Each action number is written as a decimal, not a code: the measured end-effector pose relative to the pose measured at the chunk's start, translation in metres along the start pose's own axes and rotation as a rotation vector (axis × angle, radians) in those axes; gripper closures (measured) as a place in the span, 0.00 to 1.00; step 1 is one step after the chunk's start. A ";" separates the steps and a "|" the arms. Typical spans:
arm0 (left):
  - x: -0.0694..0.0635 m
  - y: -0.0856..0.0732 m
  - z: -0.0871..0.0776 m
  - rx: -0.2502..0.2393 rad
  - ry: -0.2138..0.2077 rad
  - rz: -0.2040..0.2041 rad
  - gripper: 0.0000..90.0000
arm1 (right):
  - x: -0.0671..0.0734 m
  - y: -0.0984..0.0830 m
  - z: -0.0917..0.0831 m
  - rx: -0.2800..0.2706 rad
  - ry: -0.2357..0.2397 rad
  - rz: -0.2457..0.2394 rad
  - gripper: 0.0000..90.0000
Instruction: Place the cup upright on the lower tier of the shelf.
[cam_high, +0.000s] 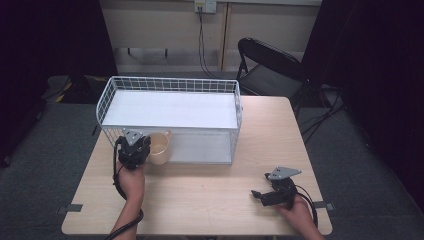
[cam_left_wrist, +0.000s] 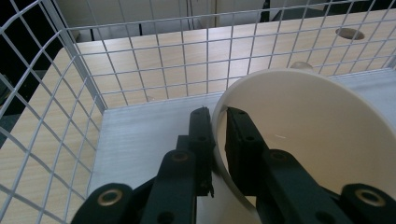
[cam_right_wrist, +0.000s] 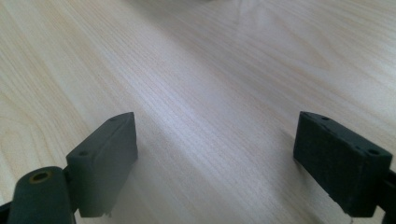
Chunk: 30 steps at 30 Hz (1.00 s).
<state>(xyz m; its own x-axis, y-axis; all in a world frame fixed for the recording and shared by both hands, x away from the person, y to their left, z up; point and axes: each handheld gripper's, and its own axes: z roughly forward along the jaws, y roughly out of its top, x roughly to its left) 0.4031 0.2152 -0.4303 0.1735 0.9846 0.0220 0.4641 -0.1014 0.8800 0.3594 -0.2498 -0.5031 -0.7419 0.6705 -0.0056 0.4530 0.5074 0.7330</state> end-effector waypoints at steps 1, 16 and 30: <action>0.000 0.000 0.001 -0.002 0.002 0.001 0.90 | 0.000 0.000 0.000 0.000 0.000 0.000 0.14; 0.002 -0.001 0.005 -0.004 0.011 -0.017 0.88 | 0.000 0.000 0.000 0.000 0.000 0.001 0.14; 0.008 0.000 -0.004 -0.013 -0.014 -0.038 0.67 | 0.000 0.000 0.000 0.000 0.000 0.000 0.14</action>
<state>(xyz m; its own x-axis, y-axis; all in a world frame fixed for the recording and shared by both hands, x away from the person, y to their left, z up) 0.4010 0.2233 -0.4287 0.1686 0.9855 -0.0183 0.4596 -0.0622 0.8859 0.3594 -0.2498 -0.5032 -0.7420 0.6704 -0.0056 0.4527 0.5073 0.7333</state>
